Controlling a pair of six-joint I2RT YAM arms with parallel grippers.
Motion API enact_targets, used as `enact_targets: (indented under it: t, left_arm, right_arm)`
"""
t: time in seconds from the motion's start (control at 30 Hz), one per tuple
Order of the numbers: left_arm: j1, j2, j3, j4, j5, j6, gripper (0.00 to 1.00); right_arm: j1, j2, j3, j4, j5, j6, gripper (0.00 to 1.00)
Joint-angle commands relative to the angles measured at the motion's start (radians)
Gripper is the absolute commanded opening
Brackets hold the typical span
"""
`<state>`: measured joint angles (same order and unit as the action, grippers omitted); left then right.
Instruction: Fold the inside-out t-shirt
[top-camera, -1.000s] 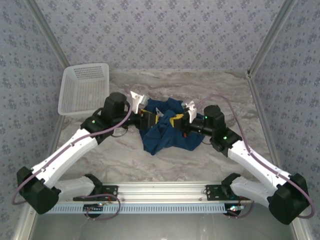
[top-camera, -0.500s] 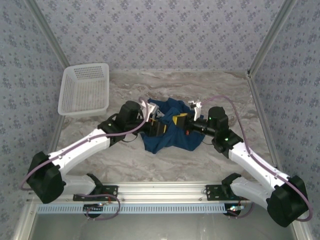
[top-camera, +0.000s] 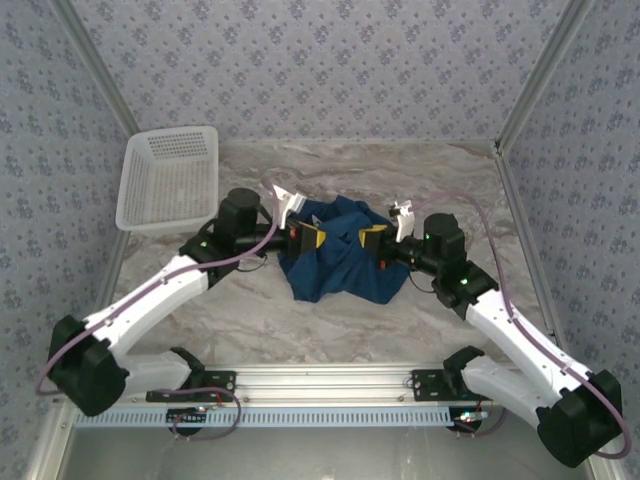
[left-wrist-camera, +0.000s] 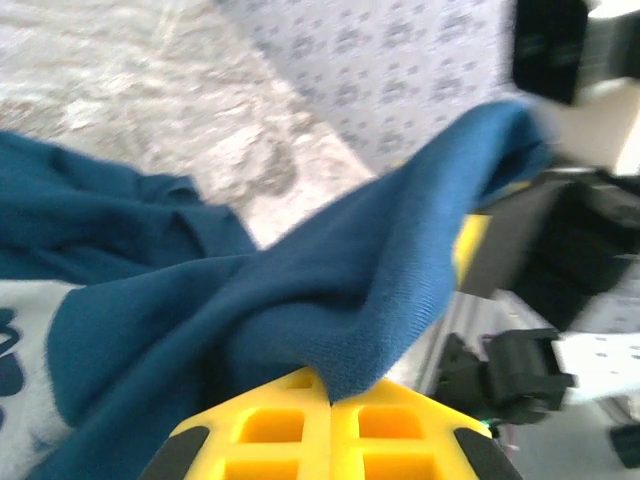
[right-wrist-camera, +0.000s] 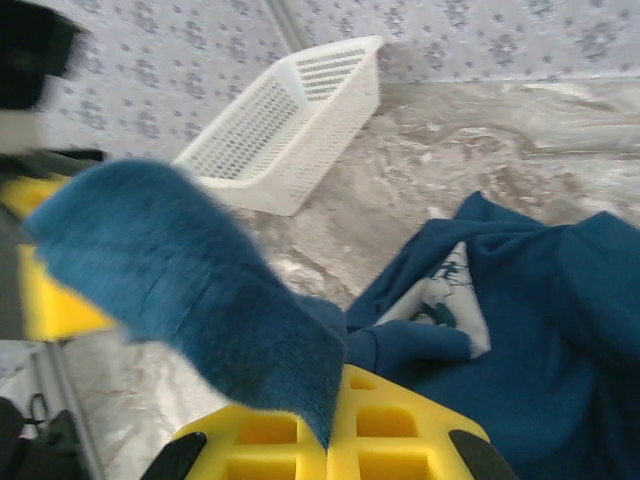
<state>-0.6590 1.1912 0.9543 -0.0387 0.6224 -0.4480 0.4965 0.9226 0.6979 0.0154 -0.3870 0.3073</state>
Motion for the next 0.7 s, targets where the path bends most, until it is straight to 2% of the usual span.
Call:
enact_targets:
  t: [0.0, 0.1, 0.17, 0.23, 0.33, 0.43, 0.57, 0.67]
  left_arm:
    - [0.0, -0.078, 0.003, 0.073, 0.161, -0.05, 0.0]
    - [0.003, -0.096, 0.012, 0.058, 0.203, -0.073, 0.0]
    - [0.011, -0.095, 0.027, 0.002, 0.168, -0.063, 0.0]
    - [0.029, -0.09, 0.047, -0.097, 0.05, -0.042, 0.0]
    - [0.038, -0.055, 0.08, -0.267, -0.221, 0.0, 0.0]
    - [0.04, -0.003, 0.093, -0.36, -0.34, 0.045, 0.0]
    - [0.044, 0.041, 0.076, -0.39, -0.367, 0.047, 0.01]
    - [0.043, 0.054, 0.069, -0.395, -0.359, 0.048, 0.18]
  right_arm:
    - [-0.006, -0.018, 0.055, -0.103, 0.099, -0.093, 0.0]
    - [-0.006, -0.014, 0.064, -0.115, 0.087, -0.108, 0.0]
    - [-0.006, -0.01, 0.066, -0.121, 0.06, -0.13, 0.0]
    - [-0.009, -0.005, 0.061, -0.112, -0.009, -0.128, 0.0]
    - [-0.009, 0.007, 0.052, -0.075, -0.133, -0.093, 0.0]
    - [-0.013, 0.023, 0.037, 0.0, -0.239, -0.016, 0.0]
    - [-0.02, 0.061, 0.012, 0.095, -0.293, 0.094, 0.0]
    - [-0.019, 0.1, 0.006, 0.138, -0.297, 0.15, 0.0]
